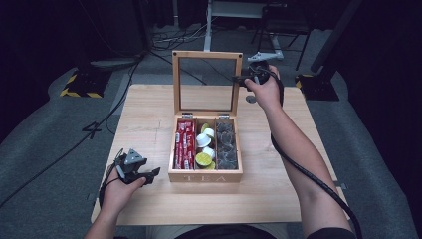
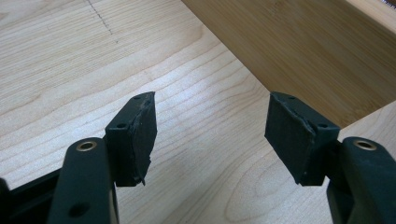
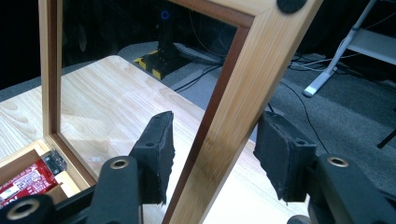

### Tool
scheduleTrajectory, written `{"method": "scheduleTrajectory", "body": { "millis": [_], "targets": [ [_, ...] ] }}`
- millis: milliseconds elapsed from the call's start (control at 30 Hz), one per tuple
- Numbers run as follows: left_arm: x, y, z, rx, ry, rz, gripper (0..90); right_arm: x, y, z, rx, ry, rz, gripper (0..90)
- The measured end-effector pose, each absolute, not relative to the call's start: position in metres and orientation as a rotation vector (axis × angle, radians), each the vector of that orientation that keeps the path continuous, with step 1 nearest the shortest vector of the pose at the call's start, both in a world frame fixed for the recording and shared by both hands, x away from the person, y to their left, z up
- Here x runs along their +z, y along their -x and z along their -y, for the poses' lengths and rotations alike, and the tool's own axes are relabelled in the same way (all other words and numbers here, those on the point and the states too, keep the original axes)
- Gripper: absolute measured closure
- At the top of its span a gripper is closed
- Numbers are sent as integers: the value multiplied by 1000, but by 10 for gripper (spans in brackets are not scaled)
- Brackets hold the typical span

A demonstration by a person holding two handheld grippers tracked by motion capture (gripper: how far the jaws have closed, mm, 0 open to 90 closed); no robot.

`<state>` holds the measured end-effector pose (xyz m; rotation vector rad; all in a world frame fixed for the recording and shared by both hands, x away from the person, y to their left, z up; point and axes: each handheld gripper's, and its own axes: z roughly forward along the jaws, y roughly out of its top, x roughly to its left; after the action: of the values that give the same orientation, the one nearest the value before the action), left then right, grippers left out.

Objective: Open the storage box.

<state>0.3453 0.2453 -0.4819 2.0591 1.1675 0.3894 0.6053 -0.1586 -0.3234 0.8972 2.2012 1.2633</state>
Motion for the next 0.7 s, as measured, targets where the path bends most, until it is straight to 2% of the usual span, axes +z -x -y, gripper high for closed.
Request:
{"method": "scheduleTrajectory", "body": {
  "millis": [233,500,700],
  "targets": [
    [-482,-345,-245,387,-2063,-1164,345,-326,-606,159,1256,-908,-2220,468],
    [-482,-347,-245,389,-2056,-1163,343,-326,-604,166,1279,-949,-2197,356],
    [-483,-350,-243,384,-2061,-1160,341,-317,-594,175,1310,-927,-2199,331]
  ]
}}
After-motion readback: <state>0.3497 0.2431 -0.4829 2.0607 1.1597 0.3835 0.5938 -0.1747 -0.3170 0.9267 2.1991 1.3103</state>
